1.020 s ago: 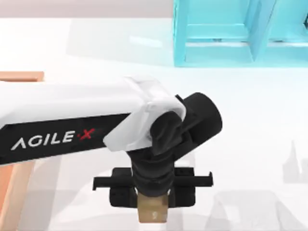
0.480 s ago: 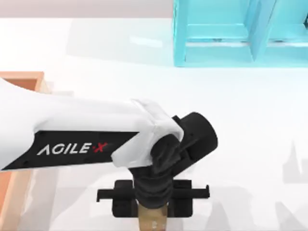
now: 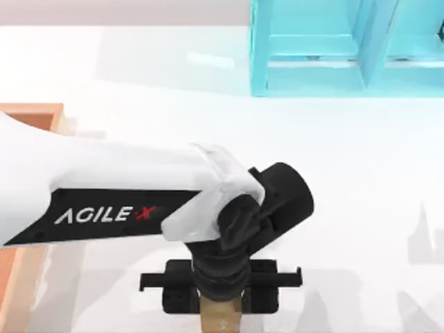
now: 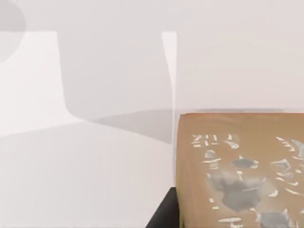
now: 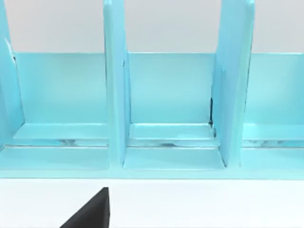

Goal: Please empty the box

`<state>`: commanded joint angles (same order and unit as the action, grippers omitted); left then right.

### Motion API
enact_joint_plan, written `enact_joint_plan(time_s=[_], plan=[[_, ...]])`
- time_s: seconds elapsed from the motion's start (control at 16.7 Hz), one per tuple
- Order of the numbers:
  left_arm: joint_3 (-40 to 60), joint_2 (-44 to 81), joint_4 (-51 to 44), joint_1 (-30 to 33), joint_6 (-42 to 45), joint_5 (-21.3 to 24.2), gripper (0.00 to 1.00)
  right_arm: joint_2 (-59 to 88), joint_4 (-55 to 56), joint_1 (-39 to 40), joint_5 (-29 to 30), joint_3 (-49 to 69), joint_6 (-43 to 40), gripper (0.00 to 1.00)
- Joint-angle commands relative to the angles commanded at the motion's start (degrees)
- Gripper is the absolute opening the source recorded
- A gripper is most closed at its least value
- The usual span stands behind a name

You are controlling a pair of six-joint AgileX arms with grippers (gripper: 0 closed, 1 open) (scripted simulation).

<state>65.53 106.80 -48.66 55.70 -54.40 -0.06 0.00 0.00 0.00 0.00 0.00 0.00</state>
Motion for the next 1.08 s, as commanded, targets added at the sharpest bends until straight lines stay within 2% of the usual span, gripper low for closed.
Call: enact_joint_plan(time_s=[0.3,0.9,1.08], plan=[[0.0,0.0,0.0,0.0,0.0,0.0,0.98,0.0,0.0,0.0,0.0,0.0,0.0,1.0],[0.2,0.0,-0.2,0.0,-0.1,0.0,1.0,0.0,0.0,0.0,0.0,0.0,0.0,1.0],[2.9,-1.1,-4.0,0.0,-0.3,0.0,1.0,0.0,0.0,0.0,0.0,0.0,0.0,1.0]])
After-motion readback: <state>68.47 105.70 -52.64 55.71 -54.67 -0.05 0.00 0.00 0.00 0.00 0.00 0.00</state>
